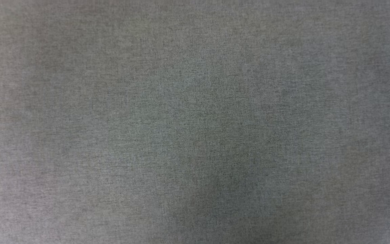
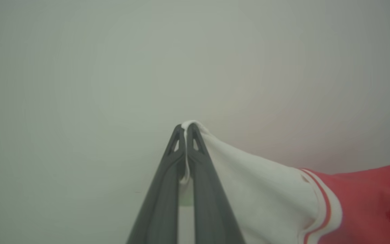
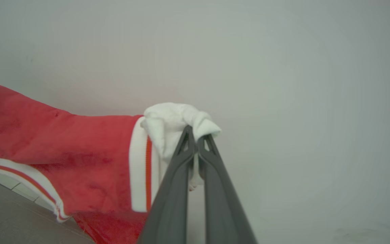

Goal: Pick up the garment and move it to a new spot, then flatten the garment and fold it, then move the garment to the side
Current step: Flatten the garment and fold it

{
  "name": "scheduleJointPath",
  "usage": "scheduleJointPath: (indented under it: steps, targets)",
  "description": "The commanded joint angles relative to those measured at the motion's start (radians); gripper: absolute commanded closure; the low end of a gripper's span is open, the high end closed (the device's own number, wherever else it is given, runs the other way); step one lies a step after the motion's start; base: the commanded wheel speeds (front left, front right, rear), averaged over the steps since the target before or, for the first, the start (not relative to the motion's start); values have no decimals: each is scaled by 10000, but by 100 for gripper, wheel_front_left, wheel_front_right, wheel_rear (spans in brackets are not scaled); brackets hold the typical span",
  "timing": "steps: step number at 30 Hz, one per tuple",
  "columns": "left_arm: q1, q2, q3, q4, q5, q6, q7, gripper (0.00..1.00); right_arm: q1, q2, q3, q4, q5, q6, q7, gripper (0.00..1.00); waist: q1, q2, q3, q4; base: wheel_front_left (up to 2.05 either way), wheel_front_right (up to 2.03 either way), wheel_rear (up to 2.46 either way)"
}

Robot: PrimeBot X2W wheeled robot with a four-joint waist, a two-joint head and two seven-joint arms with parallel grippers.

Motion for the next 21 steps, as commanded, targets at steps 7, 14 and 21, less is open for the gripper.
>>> scheduleJointPath:
  steps: [7,14,21]
  targets:
    - [742,-416,75,967,-384,-277,-668,100,275,422,593,1090,549,-8,-495,100,-2,0,268,38,0,0,0]
    - [1999,-821,175,1988,-869,-742,-1347,100,1507,528,989,2125,1182,-7,-963,100,-2,0,-416,159,0,0,0]
    - [4424,-1176,265,2465,-1326,-1100,-1860,100,3926,381,1480,2671,2087,-7,-1506,100,-2,0,-1953,328,0,0,0]
